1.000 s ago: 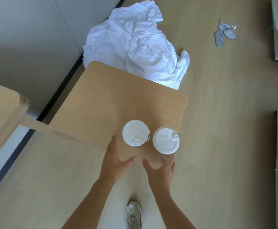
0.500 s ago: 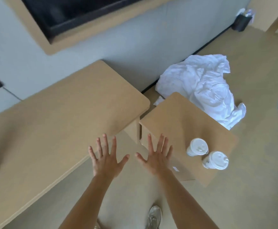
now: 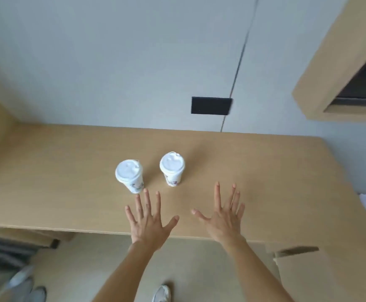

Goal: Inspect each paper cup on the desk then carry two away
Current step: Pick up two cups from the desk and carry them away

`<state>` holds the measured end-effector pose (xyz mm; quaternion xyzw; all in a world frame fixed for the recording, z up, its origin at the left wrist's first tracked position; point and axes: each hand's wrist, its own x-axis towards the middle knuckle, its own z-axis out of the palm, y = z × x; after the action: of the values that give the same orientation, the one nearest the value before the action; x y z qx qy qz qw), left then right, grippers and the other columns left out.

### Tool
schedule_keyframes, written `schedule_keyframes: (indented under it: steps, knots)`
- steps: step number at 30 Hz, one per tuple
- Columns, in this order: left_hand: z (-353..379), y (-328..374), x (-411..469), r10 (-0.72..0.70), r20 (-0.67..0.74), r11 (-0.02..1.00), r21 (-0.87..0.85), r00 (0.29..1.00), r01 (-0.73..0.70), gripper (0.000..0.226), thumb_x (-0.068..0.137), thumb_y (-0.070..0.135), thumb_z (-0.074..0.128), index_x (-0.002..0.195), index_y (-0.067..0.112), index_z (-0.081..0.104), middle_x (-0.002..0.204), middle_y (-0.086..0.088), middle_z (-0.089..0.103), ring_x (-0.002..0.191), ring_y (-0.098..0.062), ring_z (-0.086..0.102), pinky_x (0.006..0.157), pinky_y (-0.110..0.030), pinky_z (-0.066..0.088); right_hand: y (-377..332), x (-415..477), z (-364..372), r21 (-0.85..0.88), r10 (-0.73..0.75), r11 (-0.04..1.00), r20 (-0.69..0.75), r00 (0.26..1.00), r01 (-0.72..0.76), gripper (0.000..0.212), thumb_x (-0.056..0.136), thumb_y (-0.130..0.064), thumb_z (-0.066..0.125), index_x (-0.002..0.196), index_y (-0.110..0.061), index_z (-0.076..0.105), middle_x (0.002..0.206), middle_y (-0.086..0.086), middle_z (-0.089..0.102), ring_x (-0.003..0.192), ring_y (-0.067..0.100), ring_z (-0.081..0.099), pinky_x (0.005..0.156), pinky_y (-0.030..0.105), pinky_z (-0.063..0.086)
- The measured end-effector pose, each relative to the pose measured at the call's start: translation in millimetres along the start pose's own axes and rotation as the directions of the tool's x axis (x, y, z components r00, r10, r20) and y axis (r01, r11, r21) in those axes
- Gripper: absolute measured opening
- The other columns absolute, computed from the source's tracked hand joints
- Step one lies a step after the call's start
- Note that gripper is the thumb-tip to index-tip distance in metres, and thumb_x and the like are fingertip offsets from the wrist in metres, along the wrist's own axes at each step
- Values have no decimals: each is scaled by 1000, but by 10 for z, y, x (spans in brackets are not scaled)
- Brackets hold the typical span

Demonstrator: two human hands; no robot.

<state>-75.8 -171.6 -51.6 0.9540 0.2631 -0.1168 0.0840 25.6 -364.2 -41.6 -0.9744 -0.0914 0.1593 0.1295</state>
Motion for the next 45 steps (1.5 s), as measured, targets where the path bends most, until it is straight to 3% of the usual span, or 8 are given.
schedule_keyframes:
  steps: [6,10,12,15,19,22,33,45]
  knots:
    - [135,-849,459,-271,29,932,-241,962,270,126,68,97,8,161,18,-22,170,-6,-25,157,-32,-22,124,-62,-9,-975,400,530,271,-31,961,-87,996,53,138,68,-94,53,164,-28,-21,173,23,-15,161,34,-12,128,54,5]
    - [150,-1032,920,-268,-54,743,-647,962,171,130,74,77,69,164,15,-1,174,-3,1,161,-26,-1,129,-52,10,-1283,688,759,647,82,763,-122,989,16,140,72,-62,86,167,-21,-9,177,7,-8,162,16,-6,131,38,6]
    - [105,-1055,1082,-204,-101,619,-784,974,48,118,71,54,87,162,26,17,168,5,27,155,-15,23,121,-39,32,-1394,814,772,739,161,673,-177,971,23,131,70,-47,94,167,-23,10,175,0,17,160,14,16,127,32,19]
    - [77,-1026,1252,-237,-123,562,-826,964,33,90,71,40,92,146,33,43,134,17,56,126,-7,54,96,-27,44,-1544,986,778,812,275,580,-266,924,61,93,67,-32,99,144,-33,48,138,-12,61,126,6,58,106,27,44]
    - [37,-905,1394,-248,-76,478,-877,966,54,78,73,40,91,137,33,48,126,19,66,110,0,66,90,-28,53,-1625,1105,727,864,321,501,-239,917,50,69,68,-24,98,123,-36,58,112,-20,70,100,-13,65,84,9,46]
    - [-32,-724,1467,-198,-75,473,-881,977,28,77,73,39,92,136,31,49,124,17,69,109,-1,68,88,-23,51,-1539,1128,606,892,355,449,-233,906,54,69,67,-25,99,124,-31,60,111,-19,72,100,-7,68,87,15,50]
    - [-309,1307,1162,240,-137,401,-888,961,-227,74,75,26,92,126,48,43,117,33,53,101,12,61,78,-2,46,168,710,-277,932,619,357,-291,729,68,79,56,-40,98,125,-43,57,113,-17,73,107,8,72,95,43,60]
    - [419,4090,-426,670,-66,355,-846,739,-398,78,73,22,92,139,33,52,129,20,65,111,5,64,90,-15,51,3084,-693,-803,946,892,325,-303,336,-11,77,64,-24,99,123,-41,52,111,-26,64,100,1,63,90,21,46]
